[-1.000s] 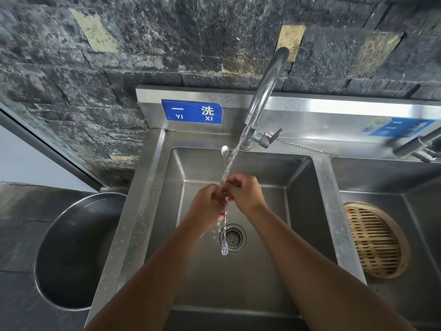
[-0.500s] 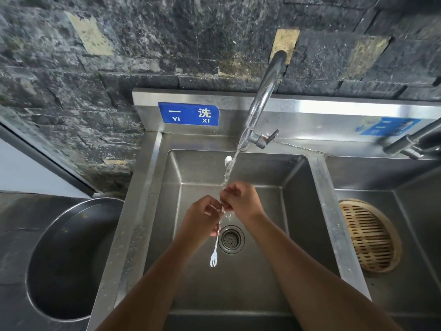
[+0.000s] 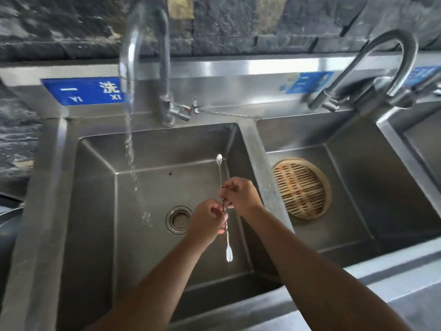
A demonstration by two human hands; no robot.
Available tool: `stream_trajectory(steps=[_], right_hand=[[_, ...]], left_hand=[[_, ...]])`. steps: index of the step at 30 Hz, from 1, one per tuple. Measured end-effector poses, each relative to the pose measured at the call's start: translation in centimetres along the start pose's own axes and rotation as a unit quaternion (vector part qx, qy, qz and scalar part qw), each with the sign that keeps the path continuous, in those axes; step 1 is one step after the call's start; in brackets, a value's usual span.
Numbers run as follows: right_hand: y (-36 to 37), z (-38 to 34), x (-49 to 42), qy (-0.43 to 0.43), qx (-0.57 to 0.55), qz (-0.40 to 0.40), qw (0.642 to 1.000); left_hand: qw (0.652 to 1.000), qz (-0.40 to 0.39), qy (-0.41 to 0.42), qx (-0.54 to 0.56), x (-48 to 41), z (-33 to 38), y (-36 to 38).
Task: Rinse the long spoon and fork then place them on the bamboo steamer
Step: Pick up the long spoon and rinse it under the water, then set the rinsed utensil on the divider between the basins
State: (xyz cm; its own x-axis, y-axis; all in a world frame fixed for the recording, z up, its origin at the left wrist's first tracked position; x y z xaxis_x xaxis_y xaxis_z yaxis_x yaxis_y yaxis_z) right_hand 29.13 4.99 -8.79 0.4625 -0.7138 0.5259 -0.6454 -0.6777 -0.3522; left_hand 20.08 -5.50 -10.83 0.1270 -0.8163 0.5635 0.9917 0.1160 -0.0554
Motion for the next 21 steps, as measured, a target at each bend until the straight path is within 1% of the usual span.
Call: stream_trajectory(steps=[4,7,10,12,15,18,21], right_hand=[[-5.3,3.6,0.0,0.017,0.044,0.023,0.999],[-8.9,6.0,-0.1,0.031,0.05,0.029,0.998],[-11.3,7.8,-0.7,0.054,0.048,0.017,0.997],[-11.9,8.3,-1.4,0.055,0.048,0.006,0.997],[-12.2,8.0,-2.0,0.042,0.105,0.012,0.994],[-12.1,8.1,-2.3,0.04,0.148,0.023,0.988],[-11.8,8.3,-2.4,0.04,0.181,0.032,0.982]], left_hand=[[0.999,0.003,-0.019,0.032,-2.0,0.7,5.8],[0.999,-0.001,-0.03,0.044,-3.5,1.2,9.9],[0.999,0.012,-0.038,0.013,-4.9,1.7,12.7],[0.999,0.036,-0.034,-0.016,-5.5,2.0,13.5],[0.996,0.061,-0.038,-0.045,-5.9,2.3,13.9],[0.993,0.072,-0.049,-0.081,-6.0,2.4,14.1],[0.989,0.064,-0.053,-0.119,-5.9,2.7,14.2]])
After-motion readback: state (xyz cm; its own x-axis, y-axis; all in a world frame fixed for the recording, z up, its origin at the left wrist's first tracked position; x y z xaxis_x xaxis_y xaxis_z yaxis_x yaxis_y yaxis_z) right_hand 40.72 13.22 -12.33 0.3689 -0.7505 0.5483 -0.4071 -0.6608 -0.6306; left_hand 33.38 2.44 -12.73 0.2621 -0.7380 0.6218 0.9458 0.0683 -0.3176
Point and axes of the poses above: each hand's wrist, its own x-axis away from the middle knuckle, its own y-axis out of the palm, z = x × y, the point moved 7 cm from there along -x, towards the middle knuckle, and after that the axes turned 13 degrees about -z, right-handed, at the moved point
